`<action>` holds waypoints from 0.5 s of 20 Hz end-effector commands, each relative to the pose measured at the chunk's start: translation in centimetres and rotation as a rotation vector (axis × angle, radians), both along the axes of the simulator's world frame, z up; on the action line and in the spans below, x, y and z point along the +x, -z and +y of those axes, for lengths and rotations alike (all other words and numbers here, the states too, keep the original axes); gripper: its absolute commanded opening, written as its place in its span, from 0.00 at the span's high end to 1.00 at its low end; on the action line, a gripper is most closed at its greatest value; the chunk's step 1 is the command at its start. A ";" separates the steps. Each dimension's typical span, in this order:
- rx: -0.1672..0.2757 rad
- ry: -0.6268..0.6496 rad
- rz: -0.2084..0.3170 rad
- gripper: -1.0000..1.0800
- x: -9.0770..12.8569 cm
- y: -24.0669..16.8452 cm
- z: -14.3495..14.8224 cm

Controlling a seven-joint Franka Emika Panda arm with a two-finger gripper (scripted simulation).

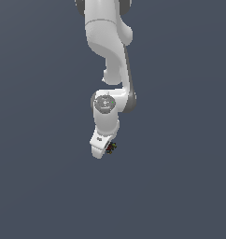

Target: Pick up the object and move it to a goal position.

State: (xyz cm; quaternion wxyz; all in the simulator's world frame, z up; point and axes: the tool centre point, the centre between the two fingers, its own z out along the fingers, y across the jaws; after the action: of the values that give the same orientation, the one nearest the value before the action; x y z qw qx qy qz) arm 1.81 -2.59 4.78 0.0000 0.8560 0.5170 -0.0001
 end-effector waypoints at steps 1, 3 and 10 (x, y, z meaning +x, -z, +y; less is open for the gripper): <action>0.000 -0.001 0.000 0.04 0.0 1.1 0.0; 0.000 -0.001 0.000 0.04 0.0 1.6 0.0; 0.000 -0.001 0.000 1.00 0.1 1.8 0.0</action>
State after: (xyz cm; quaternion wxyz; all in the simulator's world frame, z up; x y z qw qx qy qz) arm 2.17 -2.70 3.47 0.0027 0.8560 0.5170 0.0031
